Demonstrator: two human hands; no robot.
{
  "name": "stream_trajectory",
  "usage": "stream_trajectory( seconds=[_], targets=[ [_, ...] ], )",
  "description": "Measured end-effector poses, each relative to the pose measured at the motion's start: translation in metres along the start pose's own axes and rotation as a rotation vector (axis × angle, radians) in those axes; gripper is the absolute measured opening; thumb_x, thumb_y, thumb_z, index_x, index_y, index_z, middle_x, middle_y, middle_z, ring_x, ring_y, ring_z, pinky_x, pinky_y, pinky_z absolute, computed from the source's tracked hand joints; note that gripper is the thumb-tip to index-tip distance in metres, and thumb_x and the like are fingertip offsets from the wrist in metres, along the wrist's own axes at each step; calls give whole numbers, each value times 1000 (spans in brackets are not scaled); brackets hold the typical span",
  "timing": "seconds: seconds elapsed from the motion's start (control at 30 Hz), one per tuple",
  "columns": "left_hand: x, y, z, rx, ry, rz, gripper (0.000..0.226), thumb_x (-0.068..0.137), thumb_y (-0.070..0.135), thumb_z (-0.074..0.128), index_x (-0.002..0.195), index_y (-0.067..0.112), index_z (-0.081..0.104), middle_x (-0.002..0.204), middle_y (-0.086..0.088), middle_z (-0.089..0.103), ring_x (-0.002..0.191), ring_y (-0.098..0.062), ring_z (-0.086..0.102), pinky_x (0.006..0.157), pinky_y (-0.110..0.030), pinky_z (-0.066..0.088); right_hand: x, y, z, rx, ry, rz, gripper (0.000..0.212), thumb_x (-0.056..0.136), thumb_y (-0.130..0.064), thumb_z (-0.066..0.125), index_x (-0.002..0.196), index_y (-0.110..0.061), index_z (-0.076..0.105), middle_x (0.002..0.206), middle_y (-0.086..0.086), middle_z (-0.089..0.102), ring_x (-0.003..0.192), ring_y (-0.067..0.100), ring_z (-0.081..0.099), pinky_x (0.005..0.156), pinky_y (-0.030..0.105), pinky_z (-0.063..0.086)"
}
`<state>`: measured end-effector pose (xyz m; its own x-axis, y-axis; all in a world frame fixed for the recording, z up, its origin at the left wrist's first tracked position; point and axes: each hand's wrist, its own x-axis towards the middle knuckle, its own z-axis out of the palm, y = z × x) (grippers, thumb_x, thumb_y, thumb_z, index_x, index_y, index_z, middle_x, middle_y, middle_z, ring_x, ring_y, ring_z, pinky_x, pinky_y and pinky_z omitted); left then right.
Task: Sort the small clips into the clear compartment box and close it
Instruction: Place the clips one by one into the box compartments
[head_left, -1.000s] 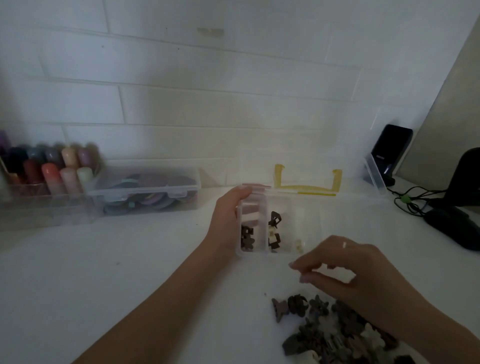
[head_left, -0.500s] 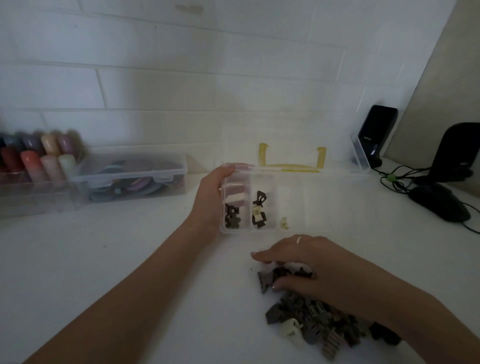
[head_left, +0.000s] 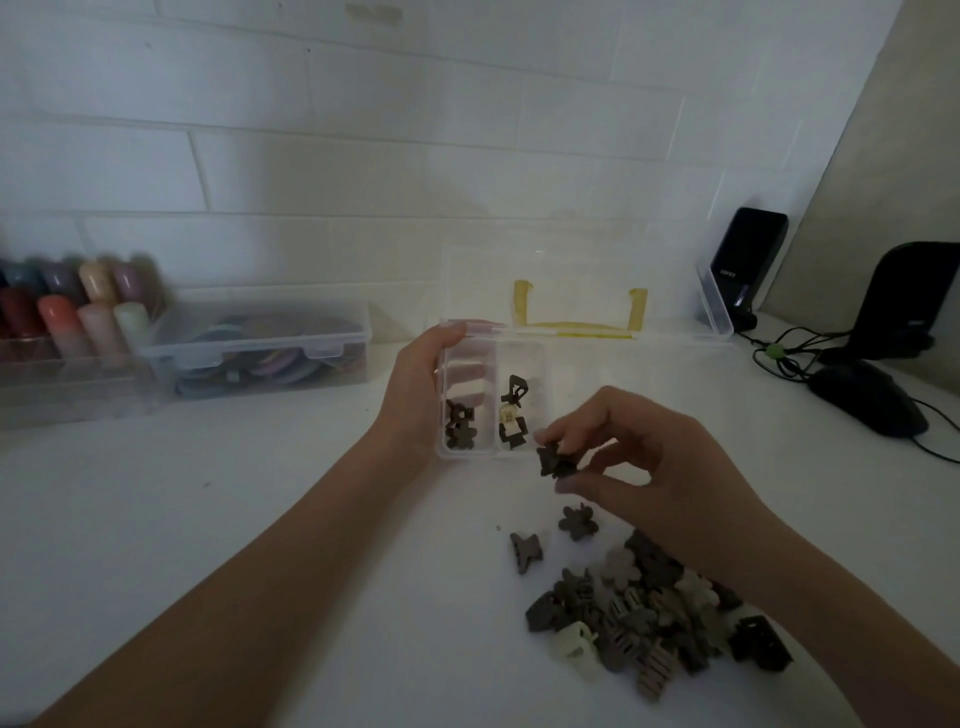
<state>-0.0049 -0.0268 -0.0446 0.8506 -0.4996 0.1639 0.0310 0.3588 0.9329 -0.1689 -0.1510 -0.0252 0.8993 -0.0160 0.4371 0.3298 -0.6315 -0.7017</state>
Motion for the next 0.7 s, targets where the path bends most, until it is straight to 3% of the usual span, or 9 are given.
stream_trajectory(
  seconds=[0.1, 0.23, 0.33, 0.47, 0.7],
  targets=[
    [0, 1, 0, 3, 12, -20, 24, 70, 35, 50, 73, 25, 72, 96, -3, 68, 86, -22, 63, 81, -40, 46, 0, 1, 3, 54, 22, 7, 21, 73, 5, 72, 77, -13, 62, 96, -11, 70, 87, 10, 67, 75, 22, 55],
    [-2, 2, 1, -9, 20, -6, 26, 83, 28, 46, 75, 22, 70, 92, -3, 68, 85, -22, 63, 80, -38, 45, -1, 2, 3, 93, 34, 33, 25, 76, 9, 68, 77, -14, 58, 95, -7, 72, 89, 9, 68, 76, 21, 55],
    [-1, 1, 1, -15, 15, -3, 24, 80, 30, 47, 79, 20, 69, 95, -4, 67, 83, -21, 63, 78, -37, 46, 0, 3, 5, 106, 37, 34, 28, 78, 15, 61, 76, -13, 58, 91, 0, 72, 89, 10, 69, 79, 21, 54],
    [1, -2, -1, -18, 2, -6, 26, 83, 29, 45, 78, 22, 70, 96, -3, 67, 86, -22, 63, 82, -40, 45, 0, 7, 7, 134, 61, 67, 35, 75, 22, 53, 76, -12, 61, 87, -2, 69, 92, 12, 67, 79, 22, 54],
    [4, -2, -1, -41, 5, -23, 26, 73, 33, 48, 85, 18, 66, 94, -3, 67, 82, -20, 64, 72, -33, 47, 4, -4, 11, 193, 124, 90, 14, 80, 3, 65, 86, -9, 62, 93, 2, 69, 91, 11, 66, 78, 22, 54]
  ],
)
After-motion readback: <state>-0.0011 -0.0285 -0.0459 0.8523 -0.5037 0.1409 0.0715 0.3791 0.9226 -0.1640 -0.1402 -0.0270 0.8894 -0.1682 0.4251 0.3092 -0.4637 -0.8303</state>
